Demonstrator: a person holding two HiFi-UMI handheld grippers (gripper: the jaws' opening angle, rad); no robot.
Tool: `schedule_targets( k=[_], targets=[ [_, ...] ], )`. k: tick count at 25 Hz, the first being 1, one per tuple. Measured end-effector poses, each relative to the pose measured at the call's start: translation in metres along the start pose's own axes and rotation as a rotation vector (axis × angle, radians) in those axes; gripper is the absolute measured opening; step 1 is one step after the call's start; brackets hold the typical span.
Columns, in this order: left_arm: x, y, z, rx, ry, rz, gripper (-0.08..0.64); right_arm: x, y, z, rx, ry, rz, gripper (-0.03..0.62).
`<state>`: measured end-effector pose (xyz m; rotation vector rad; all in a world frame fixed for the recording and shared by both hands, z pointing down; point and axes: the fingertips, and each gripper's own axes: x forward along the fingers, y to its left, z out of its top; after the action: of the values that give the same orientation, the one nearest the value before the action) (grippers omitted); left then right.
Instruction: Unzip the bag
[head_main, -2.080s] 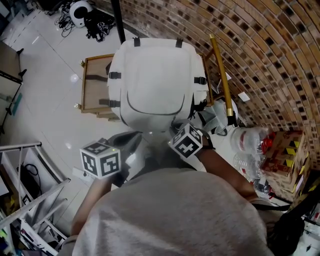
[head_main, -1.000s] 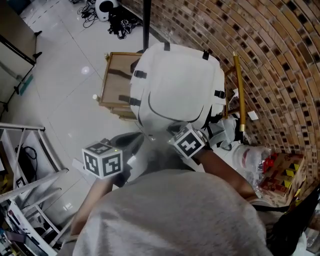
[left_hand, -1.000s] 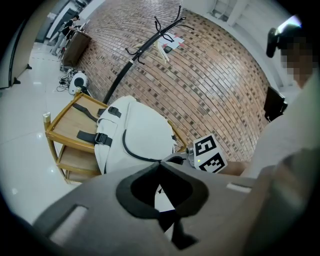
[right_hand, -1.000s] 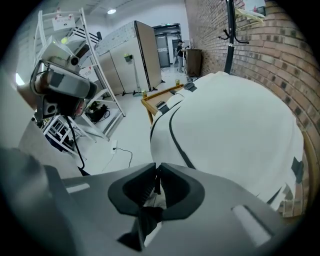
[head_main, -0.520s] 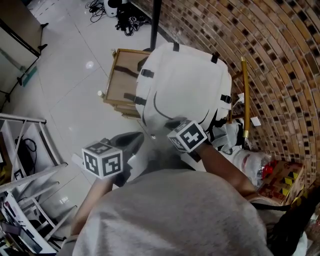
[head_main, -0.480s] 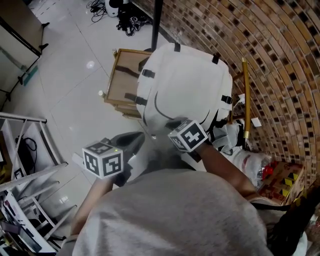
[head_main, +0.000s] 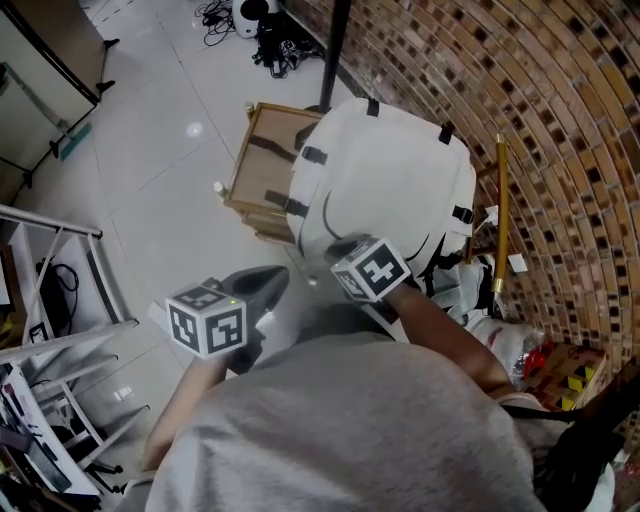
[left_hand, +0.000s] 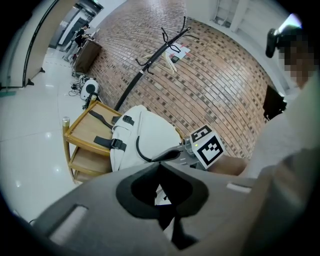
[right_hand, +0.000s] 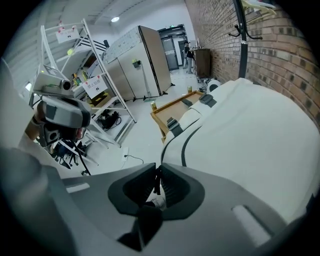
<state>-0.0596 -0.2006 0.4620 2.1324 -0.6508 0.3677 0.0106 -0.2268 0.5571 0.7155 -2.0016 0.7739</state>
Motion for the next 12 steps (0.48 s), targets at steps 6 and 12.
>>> schedule_targets(
  k=[6, 12],
  targets=[
    [-0.007, 0.007, 0.005, -0.01, -0.023, 0.02, 0.002, 0.005, 0.0, 0.012, -0.021, 0.005, 0.0, 0.032],
    [-0.014, 0.011, 0.011, -0.015, -0.047, 0.034, 0.002, 0.006, 0.0, 0.025, -0.039, 0.008, 0.003, 0.032]
  ],
)
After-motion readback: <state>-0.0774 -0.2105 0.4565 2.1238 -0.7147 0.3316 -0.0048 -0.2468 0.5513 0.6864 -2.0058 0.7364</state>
